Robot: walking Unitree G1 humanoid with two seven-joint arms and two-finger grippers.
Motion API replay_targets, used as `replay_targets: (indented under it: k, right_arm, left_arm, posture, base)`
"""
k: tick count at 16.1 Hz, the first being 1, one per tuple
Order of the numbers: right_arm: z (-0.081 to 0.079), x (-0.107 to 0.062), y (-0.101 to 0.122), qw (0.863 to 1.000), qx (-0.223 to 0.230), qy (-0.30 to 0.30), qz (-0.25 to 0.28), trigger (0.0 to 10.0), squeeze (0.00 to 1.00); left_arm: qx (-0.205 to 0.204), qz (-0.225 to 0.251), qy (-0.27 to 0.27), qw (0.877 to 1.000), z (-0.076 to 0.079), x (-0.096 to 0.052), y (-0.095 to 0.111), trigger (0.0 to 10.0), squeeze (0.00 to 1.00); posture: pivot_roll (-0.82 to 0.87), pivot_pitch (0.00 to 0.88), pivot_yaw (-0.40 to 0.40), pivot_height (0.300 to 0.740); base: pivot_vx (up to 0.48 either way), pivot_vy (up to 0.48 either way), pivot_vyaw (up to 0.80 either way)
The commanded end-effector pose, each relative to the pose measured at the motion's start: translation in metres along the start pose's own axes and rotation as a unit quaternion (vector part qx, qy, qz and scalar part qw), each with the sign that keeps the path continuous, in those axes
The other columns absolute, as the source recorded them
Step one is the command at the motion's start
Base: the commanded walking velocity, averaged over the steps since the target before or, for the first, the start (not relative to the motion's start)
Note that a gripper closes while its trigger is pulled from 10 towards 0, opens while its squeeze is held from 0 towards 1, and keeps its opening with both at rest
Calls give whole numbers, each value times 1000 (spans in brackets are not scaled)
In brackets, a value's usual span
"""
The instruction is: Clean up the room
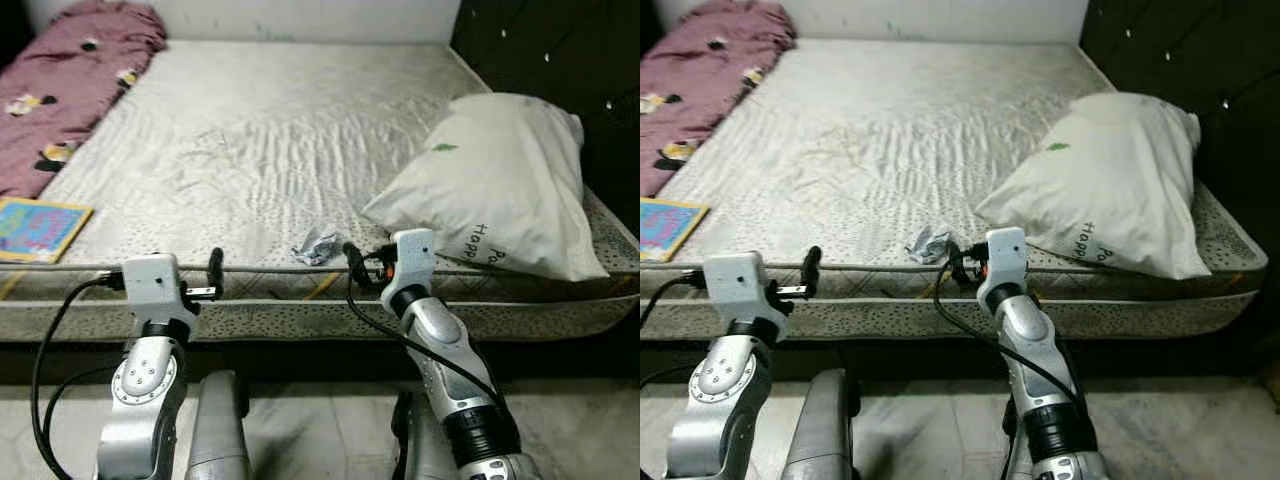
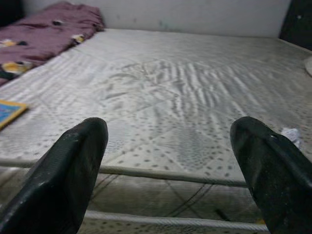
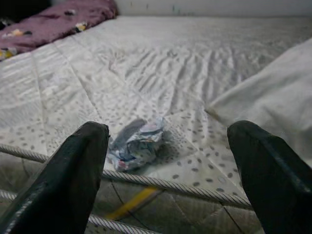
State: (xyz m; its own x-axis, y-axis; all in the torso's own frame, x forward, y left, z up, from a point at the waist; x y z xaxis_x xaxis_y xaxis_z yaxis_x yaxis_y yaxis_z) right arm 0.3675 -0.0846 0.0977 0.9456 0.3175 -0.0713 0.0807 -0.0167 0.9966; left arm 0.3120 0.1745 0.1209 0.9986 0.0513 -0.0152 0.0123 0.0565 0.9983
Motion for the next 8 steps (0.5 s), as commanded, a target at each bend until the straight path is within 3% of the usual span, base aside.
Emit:
replay_targets:
  k: [1,4,8]
  right_arm:
    - [-9,5,11,999,-20,22,16,10000,0]
    - [-11,6,9,999,-22,25,13,10000,0]
    - [-11,8,5,999,-18,30,5,10000,0]
  left_arm:
    - [3,6,2,1000,-1,1,5,10000,0]
    - [2,6,2,1000,-1,2,5,10000,0]
    - [1,2,-2,1000,0,1,3,10000,0]
  posture:
    - [8,9,-38,510]
    - [5,12,-37,510]
    - [4,17,-32,510]
  base:
    - [266,0,794]
    - [264,0,723]
    - [268,0,0]
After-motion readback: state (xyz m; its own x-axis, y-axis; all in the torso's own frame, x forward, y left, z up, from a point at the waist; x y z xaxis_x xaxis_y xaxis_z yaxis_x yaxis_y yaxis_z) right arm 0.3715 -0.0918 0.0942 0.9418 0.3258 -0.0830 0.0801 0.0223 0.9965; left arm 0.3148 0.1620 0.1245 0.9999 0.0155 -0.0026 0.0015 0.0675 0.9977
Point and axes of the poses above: a point about 5 cm out from each wrist's last joint towards the gripper, its own x axis pointing out of the wrist towards the gripper, its own y axis along the axis of the wrist's last joint, z = x × y, the point moved 6 cm from there along x, pointing out of the wrist towards the gripper, and after that the axes turned 1 degree about -x, right-handed, at the moved point
